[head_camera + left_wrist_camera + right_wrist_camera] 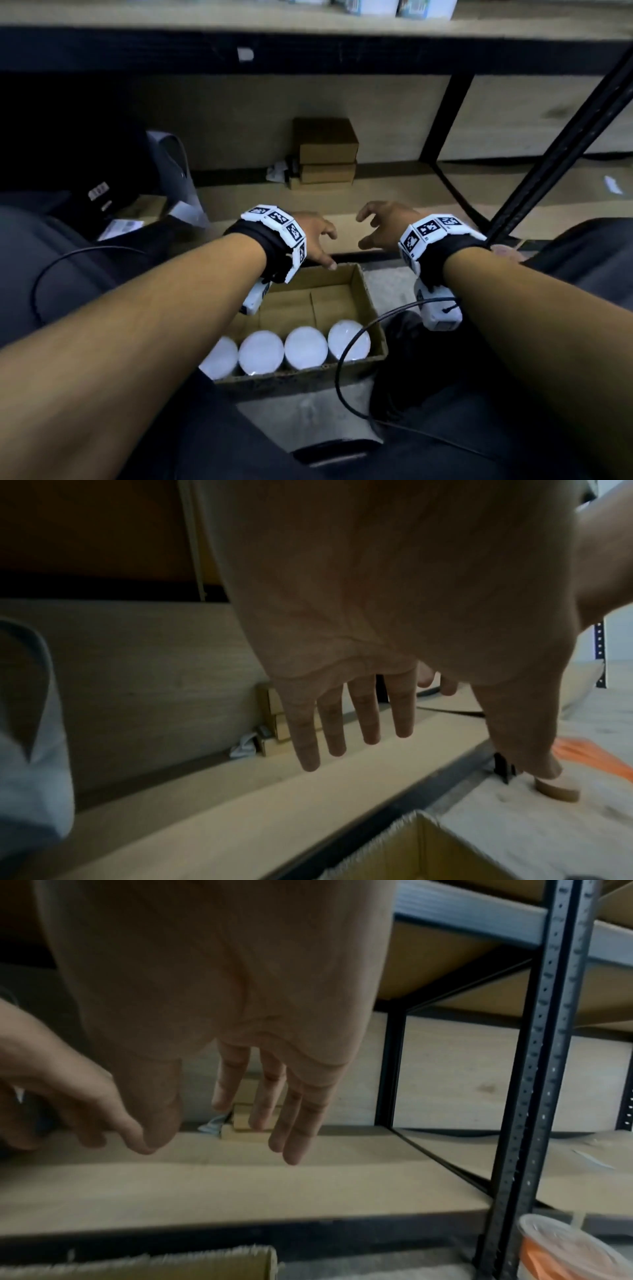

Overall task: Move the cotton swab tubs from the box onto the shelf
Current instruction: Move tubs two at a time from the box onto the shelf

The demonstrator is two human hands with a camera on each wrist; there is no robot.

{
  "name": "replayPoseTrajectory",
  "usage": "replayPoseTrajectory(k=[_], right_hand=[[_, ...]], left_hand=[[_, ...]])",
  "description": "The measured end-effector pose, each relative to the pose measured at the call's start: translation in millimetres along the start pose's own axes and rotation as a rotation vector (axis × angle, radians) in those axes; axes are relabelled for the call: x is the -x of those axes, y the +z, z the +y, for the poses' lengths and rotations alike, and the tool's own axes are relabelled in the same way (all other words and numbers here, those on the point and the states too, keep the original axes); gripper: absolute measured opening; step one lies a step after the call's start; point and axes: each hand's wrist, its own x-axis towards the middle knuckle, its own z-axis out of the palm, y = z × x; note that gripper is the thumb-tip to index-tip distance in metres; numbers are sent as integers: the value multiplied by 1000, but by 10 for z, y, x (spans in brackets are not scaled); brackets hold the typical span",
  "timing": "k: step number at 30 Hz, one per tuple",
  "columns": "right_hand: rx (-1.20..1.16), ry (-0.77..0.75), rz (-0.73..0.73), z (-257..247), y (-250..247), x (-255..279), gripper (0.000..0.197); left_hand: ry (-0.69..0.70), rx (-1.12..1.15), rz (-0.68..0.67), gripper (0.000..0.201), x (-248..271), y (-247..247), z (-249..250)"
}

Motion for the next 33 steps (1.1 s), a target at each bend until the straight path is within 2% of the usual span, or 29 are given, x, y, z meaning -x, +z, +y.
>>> replayPoseTrajectory(k=[5,8,10,11,14,20,28,30,33], right_hand=[[11,39,-137,66,544,-73,53],[35,72,-228,101,954,-82,65],[36,73,-263,143,1193,-44,65],[20,72,-281,147,1295,-9,63],[15,92,-287,178,1523,82,68],[36,129,-354,212,1853,140,76],[96,148,-349,265,2040,119,86],[101,150,-358,271,2075,121,89],[94,148,-354,269,2119,124,87]], left_hand=[[-28,13,-118,79,-166,541,-58],[-49,33,-190,84,-214,864,-79],[-45,1,-225,88,-278,1129,-106],[-48,8,-243,86,-278,1239,-111],[-52,52,-313,63,-251,1444,-58],[-92,157,-277,70,-203,1804,-135],[-120,236,-255,61,-210,2070,-172],[-120,223,-245,69,-211,2095,-135],[-103,151,-204,92,-221,2157,-90]])
